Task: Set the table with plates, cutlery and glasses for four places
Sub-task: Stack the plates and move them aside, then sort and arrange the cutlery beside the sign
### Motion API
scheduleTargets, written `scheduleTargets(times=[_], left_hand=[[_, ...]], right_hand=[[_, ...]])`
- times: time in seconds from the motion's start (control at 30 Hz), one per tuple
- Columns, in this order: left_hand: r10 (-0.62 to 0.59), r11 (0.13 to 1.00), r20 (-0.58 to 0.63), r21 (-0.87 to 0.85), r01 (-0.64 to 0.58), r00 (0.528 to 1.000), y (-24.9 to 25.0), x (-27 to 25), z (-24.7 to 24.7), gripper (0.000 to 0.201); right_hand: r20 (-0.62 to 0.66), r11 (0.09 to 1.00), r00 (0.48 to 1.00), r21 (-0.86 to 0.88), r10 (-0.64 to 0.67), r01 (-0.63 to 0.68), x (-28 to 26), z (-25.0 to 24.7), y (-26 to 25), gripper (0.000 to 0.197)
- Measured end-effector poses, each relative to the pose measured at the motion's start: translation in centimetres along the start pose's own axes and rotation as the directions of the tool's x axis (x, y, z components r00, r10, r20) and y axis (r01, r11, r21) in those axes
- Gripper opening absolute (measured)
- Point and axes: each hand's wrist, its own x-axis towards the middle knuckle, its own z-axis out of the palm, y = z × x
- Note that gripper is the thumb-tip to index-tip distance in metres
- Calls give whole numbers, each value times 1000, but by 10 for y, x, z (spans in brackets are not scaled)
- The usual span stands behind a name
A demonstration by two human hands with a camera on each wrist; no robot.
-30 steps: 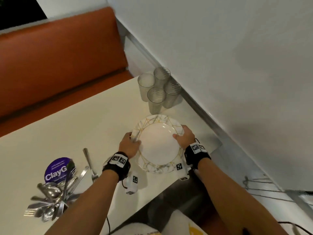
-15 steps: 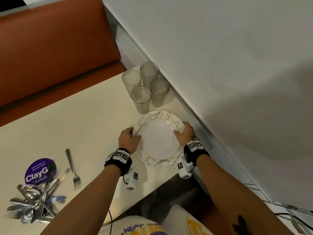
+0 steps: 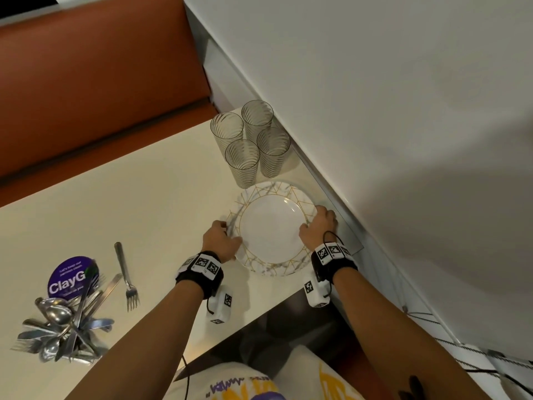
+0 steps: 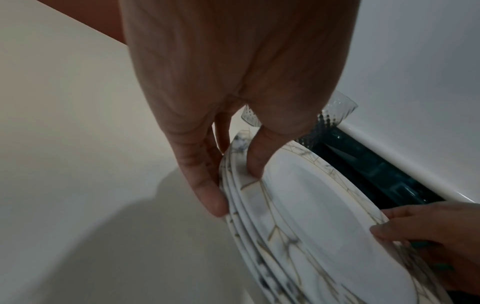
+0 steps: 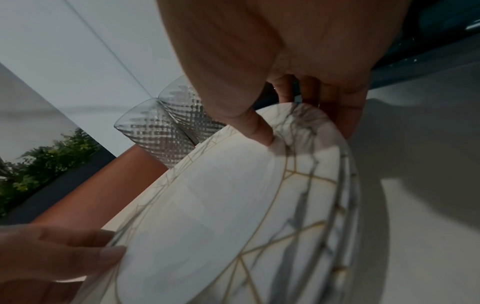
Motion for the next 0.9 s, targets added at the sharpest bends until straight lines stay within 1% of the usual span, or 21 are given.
scheduleTargets(times=[0.17, 0.27, 0.4, 0.43, 0.5, 0.57, 0.6, 0.67, 0.73, 0.8, 0.9], left_hand=[[36, 999, -120, -36, -41, 992, 1, 2, 0, 52], [47, 997, -148, -60, -57, 988, -2, 1, -1, 50], [75, 988, -164, -120, -95, 984, -10, -2, -5, 43], [81, 984, -162, -146, -105, 984, -17, -6, -8, 43], [103, 981, -143, -147, -124, 984, -16, -5, -10, 47], [125, 978, -138, -148, -145, 983, -18, -10, -16, 47], [137, 976, -139, -150, -157, 981, -21, -12, -20, 44], [165, 971, -147, -151, -187, 975, -29, -20, -29, 33], [190, 967, -153, -144, -212, 970, -40, -28, -41, 24], [200, 959, -151, -172, -225, 968, -56, -36, -56, 17], [203, 948, -146, -217, -231, 968, -85, -51, -83, 19]], right_hand=[[17, 1000, 1000, -9, 18, -18, 1, 1, -2, 63], [15, 1000, 1000, -11, 18, -18, -1, 3, -2, 61], [37, 1000, 999, -5, 12, -11, -3, 0, -2, 59], [43, 1000, 999, -6, 6, -6, -9, 2, -3, 58], [60, 1000, 998, 0, 19, -19, -6, -4, -2, 58], [45, 997, 998, -64, 34, -31, -10, -8, -3, 60], [13, 993, 1000, -111, 28, -26, -14, -9, -5, 61], [-88, 988, 996, -155, -22, 8, -27, -11, -15, 60], [-165, 986, 981, -148, -98, 74, -43, -8, -28, 56], [-176, 978, 968, -140, -178, 155, -60, 4, -45, 49], [-121, 949, 944, -109, -307, 294, -90, 31, -76, 40]])
